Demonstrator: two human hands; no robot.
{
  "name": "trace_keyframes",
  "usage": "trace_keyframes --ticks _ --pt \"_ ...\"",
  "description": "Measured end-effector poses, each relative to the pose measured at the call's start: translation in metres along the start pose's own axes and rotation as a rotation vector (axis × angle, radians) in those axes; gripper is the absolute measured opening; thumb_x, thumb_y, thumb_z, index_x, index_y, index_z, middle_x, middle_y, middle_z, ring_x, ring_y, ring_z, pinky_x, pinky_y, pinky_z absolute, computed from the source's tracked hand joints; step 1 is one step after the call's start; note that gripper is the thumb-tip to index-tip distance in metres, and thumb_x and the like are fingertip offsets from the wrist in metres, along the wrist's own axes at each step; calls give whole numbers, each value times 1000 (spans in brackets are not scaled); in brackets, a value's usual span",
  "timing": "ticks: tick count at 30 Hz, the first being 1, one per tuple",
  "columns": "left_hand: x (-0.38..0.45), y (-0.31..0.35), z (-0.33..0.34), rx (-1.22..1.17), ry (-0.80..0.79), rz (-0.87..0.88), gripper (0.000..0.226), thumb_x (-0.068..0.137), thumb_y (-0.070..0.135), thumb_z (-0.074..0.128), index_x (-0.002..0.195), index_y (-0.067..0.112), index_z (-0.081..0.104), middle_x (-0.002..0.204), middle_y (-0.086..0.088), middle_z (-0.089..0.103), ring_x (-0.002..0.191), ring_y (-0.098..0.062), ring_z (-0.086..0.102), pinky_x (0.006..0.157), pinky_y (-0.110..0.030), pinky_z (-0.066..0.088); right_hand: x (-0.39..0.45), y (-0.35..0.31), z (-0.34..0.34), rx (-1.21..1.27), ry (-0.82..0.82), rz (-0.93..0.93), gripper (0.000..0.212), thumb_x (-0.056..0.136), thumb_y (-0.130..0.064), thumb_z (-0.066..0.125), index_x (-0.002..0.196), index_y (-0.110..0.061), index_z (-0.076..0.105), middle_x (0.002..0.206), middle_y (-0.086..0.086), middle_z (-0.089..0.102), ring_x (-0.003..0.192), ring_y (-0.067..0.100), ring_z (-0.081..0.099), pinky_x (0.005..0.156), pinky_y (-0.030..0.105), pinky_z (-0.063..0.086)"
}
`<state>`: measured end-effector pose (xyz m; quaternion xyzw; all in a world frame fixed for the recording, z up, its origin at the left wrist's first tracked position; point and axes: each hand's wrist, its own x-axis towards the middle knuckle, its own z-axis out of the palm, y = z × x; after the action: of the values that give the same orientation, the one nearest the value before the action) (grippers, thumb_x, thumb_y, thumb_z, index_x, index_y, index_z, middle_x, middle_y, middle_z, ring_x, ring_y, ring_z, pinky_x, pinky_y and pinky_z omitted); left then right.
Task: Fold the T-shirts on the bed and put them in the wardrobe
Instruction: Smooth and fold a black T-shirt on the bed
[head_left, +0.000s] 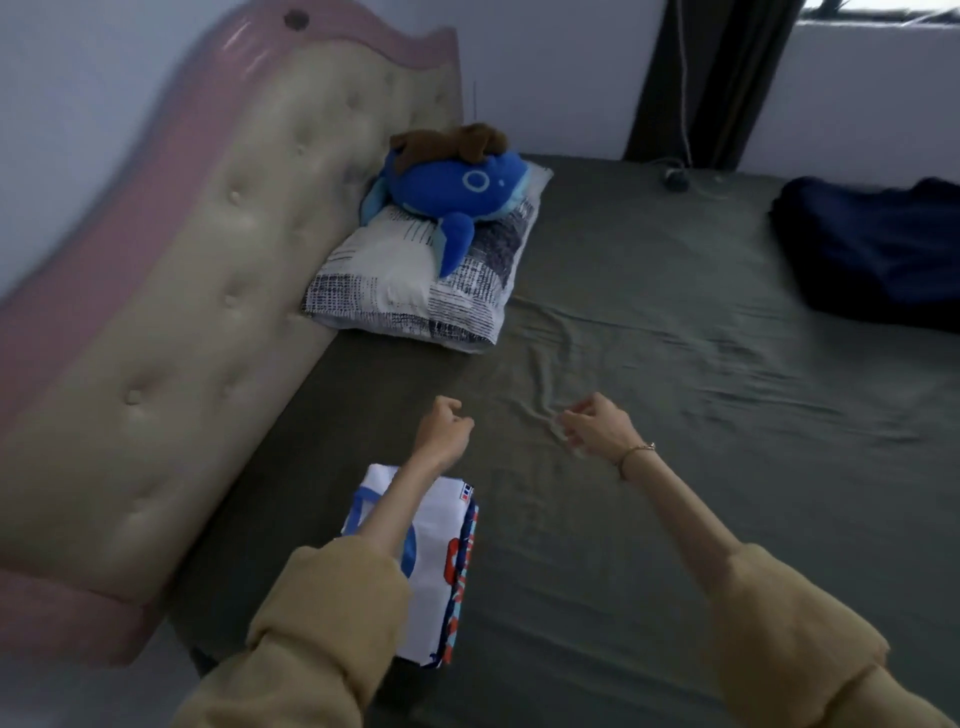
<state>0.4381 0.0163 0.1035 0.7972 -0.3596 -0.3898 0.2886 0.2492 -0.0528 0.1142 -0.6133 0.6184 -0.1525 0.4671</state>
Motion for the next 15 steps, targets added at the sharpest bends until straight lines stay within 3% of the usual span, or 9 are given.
trace_keyframes --ticks 3,6,8,11,15 --pt "-15 68 39 4 -47 147 35 89 14 54 123 9 47 105 -8 61 106 -28 61 93 -36 46 -27 10 -82 73 109 -27 14 86 -22 60 94 -14 51 96 13 68 86 25 64 63 25 44" --pt "-40 127 84 -5 -101 271 32 89 9 55 119 8 47 97 -8 59 98 -25 61 81 -28 44 -59 31 -155 145 207 -35 16 86 -20 61 96 -13 50 86 7 65 68 17 61 54 20 40" --pt "-63 162 124 -15 -138 331 31 87 8 56 117 9 46 95 -9 60 92 -26 60 76 -27 45 -85 55 -205 162 263 -32 19 86 -19 60 100 -13 49 86 6 64 62 12 59 52 19 40" --pt "-93 199 188 -57 -240 379 51 74 18 60 119 0 45 90 -16 62 91 -33 62 88 -41 49 -120 95 -268 182 324 -3 22 86 -19 60 104 -13 48 88 6 65 66 14 60 53 20 41" --pt "-143 243 267 -92 -376 442 29 90 -2 50 116 6 39 72 -3 55 63 -18 50 65 -29 43 -161 146 -340 183 361 37 24 87 -20 59 105 -14 45 93 6 65 69 13 60 57 23 40"
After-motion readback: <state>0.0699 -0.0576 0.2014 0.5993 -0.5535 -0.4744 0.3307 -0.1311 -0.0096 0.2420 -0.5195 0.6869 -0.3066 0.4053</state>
